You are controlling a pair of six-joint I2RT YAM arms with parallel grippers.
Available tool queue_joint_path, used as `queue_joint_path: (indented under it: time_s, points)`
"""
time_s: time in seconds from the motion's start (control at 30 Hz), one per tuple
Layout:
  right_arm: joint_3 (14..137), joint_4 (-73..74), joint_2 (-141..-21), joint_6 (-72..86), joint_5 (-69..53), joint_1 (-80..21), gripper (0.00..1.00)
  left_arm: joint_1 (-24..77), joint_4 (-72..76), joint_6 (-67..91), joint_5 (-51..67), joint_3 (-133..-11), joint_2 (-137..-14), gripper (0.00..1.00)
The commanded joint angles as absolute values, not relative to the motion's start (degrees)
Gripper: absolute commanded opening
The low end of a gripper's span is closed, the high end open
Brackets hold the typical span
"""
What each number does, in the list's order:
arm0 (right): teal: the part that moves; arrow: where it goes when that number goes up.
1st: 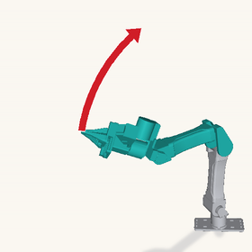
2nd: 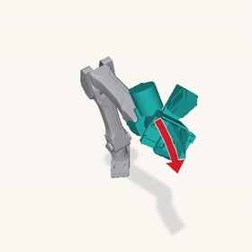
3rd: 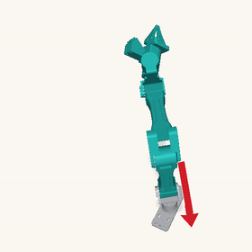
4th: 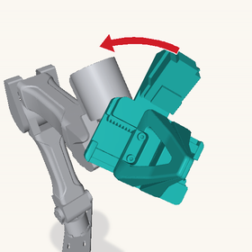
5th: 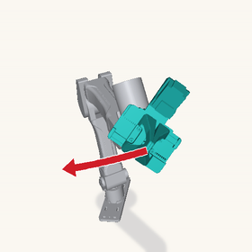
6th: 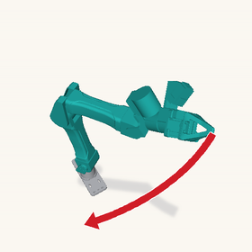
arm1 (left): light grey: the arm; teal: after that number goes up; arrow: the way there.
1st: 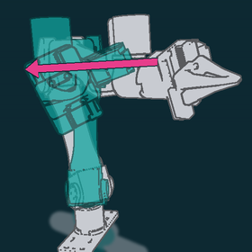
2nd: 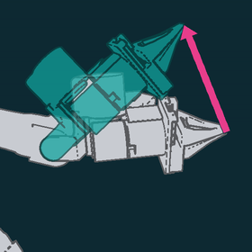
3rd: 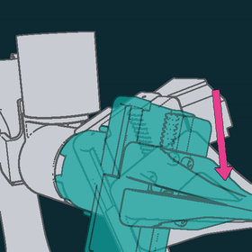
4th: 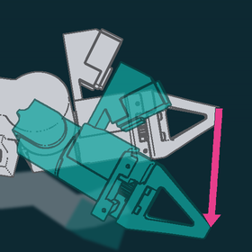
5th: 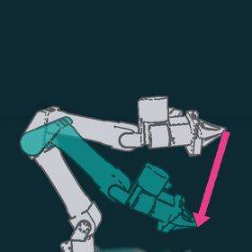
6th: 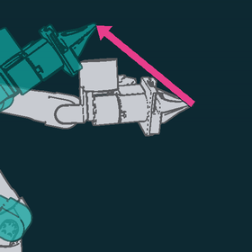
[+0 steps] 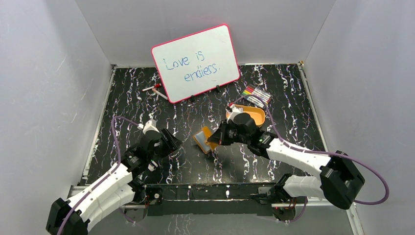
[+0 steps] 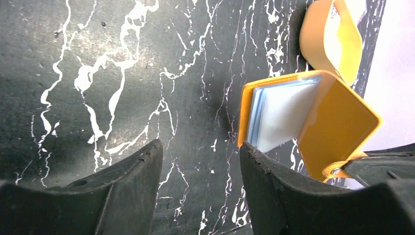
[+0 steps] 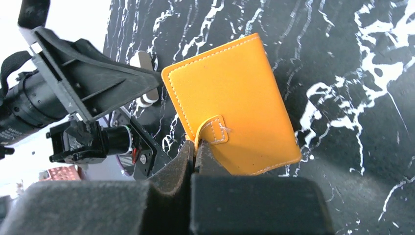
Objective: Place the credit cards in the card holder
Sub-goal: Pick up the card holder from the center of the board.
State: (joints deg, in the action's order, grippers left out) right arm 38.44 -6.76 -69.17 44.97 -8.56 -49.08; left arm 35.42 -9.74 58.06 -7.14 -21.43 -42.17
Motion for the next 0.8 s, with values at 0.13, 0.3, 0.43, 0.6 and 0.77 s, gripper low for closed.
queue_joint_path:
  time_s: [0.13,0.3,0.43,0.6,0.77]
  points:
    - [29.43,-11.44,-65.16,57.34,-7.89,-44.58,0.0,35.16,-8.99,58.68,-5.95,-21.97,-46.98,0.56]
    - [26.8,-7.3,-62.12,58.95,-5.38,-43.0,0.0,35.15,-0.56,60.27,-0.96,-20.03,-51.9,0.56]
    - [24.64,-3.83,-59.85,60.62,-3.96,-40.98,0.0,35.16,10.16,61.84,4.62,-18.42,-56.83,0.57]
    - [20.63,-6.44,-58.26,62.06,-6.69,-39.49,0.0,35.16,24.53,63.91,9.32,-16.49,-65.01,0.57]
    - [18.2,-17.21,-57.62,64.14,-13.2,-39.46,0.0,35.41,32.65,64.57,12.67,-17.14,-71.84,0.57]
